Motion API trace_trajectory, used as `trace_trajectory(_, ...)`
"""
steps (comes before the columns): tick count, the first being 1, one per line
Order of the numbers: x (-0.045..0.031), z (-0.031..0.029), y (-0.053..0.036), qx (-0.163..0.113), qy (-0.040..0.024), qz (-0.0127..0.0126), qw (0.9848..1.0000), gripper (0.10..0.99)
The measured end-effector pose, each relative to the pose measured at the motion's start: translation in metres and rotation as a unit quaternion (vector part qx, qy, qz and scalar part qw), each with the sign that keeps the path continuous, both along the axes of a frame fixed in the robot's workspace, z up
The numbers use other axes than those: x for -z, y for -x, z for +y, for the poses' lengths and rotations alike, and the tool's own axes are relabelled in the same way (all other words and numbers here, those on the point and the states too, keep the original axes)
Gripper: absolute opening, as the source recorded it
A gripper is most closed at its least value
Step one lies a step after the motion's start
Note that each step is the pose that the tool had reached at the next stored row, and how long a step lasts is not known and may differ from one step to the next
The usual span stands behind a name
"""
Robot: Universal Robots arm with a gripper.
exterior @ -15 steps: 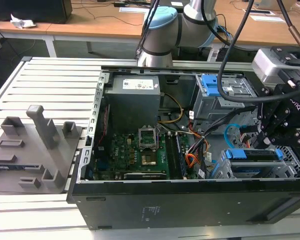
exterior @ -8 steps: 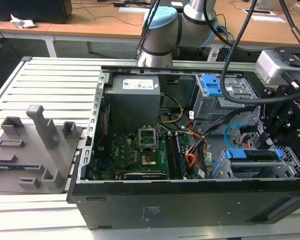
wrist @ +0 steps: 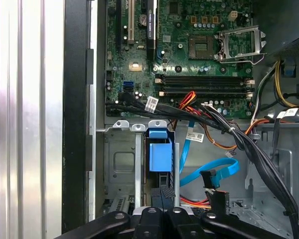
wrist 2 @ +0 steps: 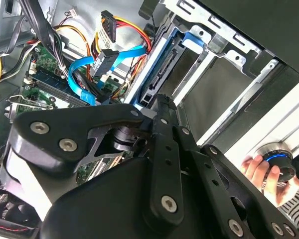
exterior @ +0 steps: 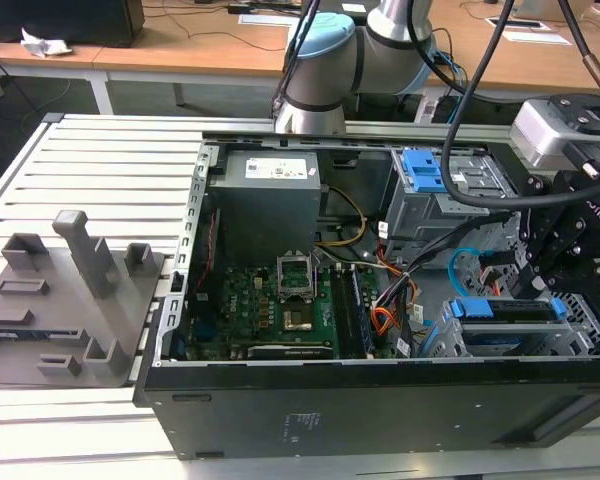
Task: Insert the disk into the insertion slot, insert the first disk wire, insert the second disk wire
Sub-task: 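Insert the first disk wire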
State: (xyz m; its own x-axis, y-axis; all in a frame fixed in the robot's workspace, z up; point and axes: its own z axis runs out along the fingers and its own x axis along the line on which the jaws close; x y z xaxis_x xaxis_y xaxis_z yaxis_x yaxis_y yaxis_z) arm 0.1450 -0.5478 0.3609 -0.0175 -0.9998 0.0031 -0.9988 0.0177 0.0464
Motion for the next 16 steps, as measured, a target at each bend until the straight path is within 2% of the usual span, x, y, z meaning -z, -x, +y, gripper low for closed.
trace_trajectory(3,0.0000,-0.0001,-0.0025,0.000,0.0000,0.0000,1.0000,0.106)
trace_trajectory(4,0.0000,0.0000,-0.0102,0.000,0.0000,0.0000,1.0000,0.106)
trace_trajectory(8,-0.0002,0.0006,-0.0232,0.000,0.0000,0.0000,1.0000,0.106)
trace_trajectory(9,-0.0033,0.0009,-0.0238,0.000,0.0001,0.0000,1.0000,0.106)
trace_trajectory(10,-0.0101,0.0013,-0.0237,0.000,0.0001,0.0000,1.0000,0.106)
trace_trajectory(16,-0.0105,0.0019,-0.0238,0.000,0.0001,0.0000,1.0000,0.106)
